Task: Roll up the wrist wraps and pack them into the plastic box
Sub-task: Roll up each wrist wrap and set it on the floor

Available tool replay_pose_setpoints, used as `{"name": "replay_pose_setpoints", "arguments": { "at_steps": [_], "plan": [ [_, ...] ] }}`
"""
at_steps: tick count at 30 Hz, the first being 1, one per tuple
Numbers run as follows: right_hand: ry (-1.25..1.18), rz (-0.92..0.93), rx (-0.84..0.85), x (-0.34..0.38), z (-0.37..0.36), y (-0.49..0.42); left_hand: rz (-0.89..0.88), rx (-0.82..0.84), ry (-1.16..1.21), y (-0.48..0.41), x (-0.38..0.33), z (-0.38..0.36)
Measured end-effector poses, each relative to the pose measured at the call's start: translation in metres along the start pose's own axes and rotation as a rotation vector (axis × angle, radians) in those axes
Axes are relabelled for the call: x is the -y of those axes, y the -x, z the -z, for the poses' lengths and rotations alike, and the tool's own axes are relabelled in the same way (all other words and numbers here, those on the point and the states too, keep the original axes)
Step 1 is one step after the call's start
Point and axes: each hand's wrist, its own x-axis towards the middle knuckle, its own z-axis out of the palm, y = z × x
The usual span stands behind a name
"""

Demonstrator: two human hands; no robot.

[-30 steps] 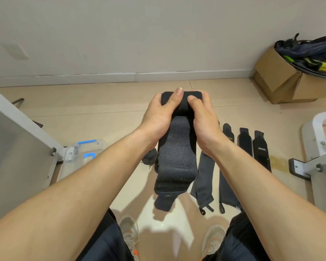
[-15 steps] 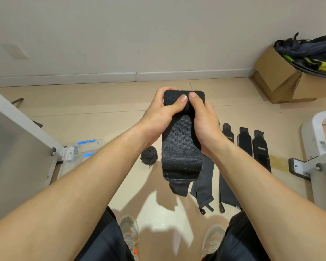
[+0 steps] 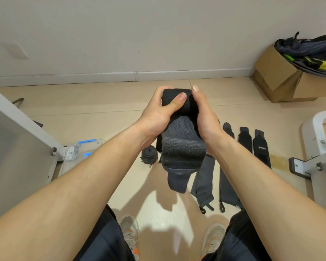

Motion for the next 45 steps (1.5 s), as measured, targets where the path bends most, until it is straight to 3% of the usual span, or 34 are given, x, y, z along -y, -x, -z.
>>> {"name": "replay_pose_setpoints", "arguments": {
  "at_steps": [6,13,16,21,26,34,39,45],
  "plan": [
    [0.001,0.052,0.018,0.0032,0.0015,0.0007,0.021,0.078,0.029,0.001,-0.0021,0.0017],
    [0.061,0.128,0.008,-0.0029,-0.0009,-0.0009,0.209,0.059,0.051,-0.0028,-0.0072,0.0018],
    [0.055,0.125,0.033,-0.0042,-0.003,-0.0009,0.123,0.024,-0.049,-0.0041,-0.0052,0.003],
    [-0.004,0.062,0.033,-0.0017,0.0009,-0.0034,0.054,-0.051,0.029,-0.0033,-0.0004,0.0016],
    [0.004,-0.011,0.074,0.0001,-0.0001,-0.0021,-0.019,0.018,0.053,-0.003,-0.0022,0.0023],
    [0.024,0.081,0.012,0.0027,0.0039,-0.005,0.076,0.102,0.111,-0.002,-0.0071,0.007],
    [0.077,0.095,0.03,-0.0043,0.0006,-0.0045,0.191,0.023,0.009,-0.0037,-0.0081,0.0055],
    [0.055,0.057,0.057,-0.0046,-0.0012,-0.0008,0.121,-0.051,0.081,-0.0043,-0.0068,0.0074]
  ]
}}
